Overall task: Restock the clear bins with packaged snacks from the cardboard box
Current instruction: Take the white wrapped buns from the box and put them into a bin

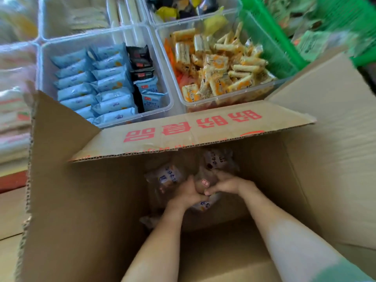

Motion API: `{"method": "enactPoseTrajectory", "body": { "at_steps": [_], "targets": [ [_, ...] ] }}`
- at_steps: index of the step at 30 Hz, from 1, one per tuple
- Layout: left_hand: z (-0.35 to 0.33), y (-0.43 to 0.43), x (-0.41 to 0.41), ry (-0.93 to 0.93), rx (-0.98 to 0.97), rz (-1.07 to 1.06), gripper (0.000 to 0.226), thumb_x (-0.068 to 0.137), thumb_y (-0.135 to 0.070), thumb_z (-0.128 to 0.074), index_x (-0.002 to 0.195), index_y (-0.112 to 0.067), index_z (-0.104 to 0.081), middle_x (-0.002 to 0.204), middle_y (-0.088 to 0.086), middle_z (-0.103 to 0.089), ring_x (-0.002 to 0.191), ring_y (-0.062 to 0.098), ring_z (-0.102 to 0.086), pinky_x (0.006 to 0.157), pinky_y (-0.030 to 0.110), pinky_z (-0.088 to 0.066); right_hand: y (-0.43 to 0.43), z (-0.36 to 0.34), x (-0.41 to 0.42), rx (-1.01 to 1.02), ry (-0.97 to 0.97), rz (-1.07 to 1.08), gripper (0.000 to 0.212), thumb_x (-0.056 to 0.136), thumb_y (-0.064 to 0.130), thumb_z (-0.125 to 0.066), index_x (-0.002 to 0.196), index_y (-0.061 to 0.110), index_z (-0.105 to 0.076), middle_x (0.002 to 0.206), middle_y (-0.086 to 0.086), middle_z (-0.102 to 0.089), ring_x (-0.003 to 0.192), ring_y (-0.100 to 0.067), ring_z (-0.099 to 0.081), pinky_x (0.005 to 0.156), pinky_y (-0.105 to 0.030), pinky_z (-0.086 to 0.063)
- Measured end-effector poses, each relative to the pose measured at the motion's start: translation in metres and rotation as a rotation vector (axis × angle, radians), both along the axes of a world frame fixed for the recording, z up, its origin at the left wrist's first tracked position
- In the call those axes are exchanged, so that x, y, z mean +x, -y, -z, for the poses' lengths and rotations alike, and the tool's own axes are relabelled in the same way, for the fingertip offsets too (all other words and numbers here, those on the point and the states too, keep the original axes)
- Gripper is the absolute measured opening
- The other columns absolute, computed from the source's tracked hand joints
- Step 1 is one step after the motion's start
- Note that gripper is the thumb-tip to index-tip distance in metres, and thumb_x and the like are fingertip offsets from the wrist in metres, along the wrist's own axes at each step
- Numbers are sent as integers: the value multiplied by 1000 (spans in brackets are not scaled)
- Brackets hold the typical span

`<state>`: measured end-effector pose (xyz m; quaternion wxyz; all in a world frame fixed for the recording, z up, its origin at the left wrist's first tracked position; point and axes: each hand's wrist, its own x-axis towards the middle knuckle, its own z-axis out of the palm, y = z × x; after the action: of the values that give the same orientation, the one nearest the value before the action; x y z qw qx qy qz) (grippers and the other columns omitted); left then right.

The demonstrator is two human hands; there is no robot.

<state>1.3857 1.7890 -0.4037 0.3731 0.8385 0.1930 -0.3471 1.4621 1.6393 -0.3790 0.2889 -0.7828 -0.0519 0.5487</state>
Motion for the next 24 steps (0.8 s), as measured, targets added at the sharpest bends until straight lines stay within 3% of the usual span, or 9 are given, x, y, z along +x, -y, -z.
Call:
{"method": "enactPoseTrajectory", "body": {
  "at_steps": [5,7,9,11,14,16,19,22,24],
  "targets": [
    [-66,13,-11,193,60,53,76,70,-46,-77,127,-16,-38,121,5,-59,109,24,-59,74,26,-41,18,-66,-16,45,148,41,64,71,23,-81,126,25,-49,124,8,-56,119,-12,-52,104,-26,-37],
    [-95,14,-23,279,68,52,78,68,-49,-76,128,-17,-37,122,5,-59,108,23,-59,75,27,-45,18,-96,-28,35,229,26,73,62,35,-82,126,25,-48,127,5,-57,120,-15,-52,106,-34,-39],
    [-122,14,-39,364,42,0,83,66,-49,-76,131,-15,-37,125,4,-58,110,22,-58,82,30,-49,19,-119,-39,16,328,-7,95,50,54,-78,134,27,-43,132,2,-54,124,-20,-49,106,-41,-40],
    [-149,14,-57,457,27,-82,86,66,-48,-76,134,-12,-36,125,4,-57,113,21,-56,84,28,-47,17,-150,-55,-4,475,-34,98,50,61,-74,136,31,-39,133,3,-50,126,-21,-45,106,-44,-38],
    [-193,12,-90,585,-79,-251,73,67,-43,-79,123,-15,-42,114,-2,-59,108,17,-59,77,24,-48,13,-204,-95,186,737,50,74,71,39,-78,136,31,-43,127,11,-43,124,-13,-39,108,-38,-34],
    [-220,8,-113,650,-194,-338,63,67,-42,-82,112,-20,-45,104,-7,-61,98,10,-63,69,21,-52,10,-229,-126,426,860,232,71,76,30,-78,136,36,-41,139,11,-37,127,-11,-36,108,-34,-34],
    [-255,1,-150,715,-394,-407,52,69,-35,-84,104,-30,-47,103,-8,-59,90,5,-64,60,13,-52,0,-260,-169,683,788,411,82,78,30,-76,141,44,-26,148,8,-27,131,-7,-32,102,-27,-36],
    [-275,-19,-181,785,-510,-465,57,67,-33,-86,110,-25,-49,103,-7,-63,89,3,-66,61,12,-52,-21,-284,-203,837,628,491,101,74,30,-76,146,45,-8,143,-2,-38,127,-15,-47,94,-27,-46],
    [-286,-43,-201,821,-570,-487,66,61,-42,-87,113,-23,-52,108,-3,-66,95,7,-68,72,21,-56,-45,-300,-224,905,519,476,101,73,31,-78,146,40,-9,136,-6,-51,118,-20,-57,94,-38,-50]
  ]
}}
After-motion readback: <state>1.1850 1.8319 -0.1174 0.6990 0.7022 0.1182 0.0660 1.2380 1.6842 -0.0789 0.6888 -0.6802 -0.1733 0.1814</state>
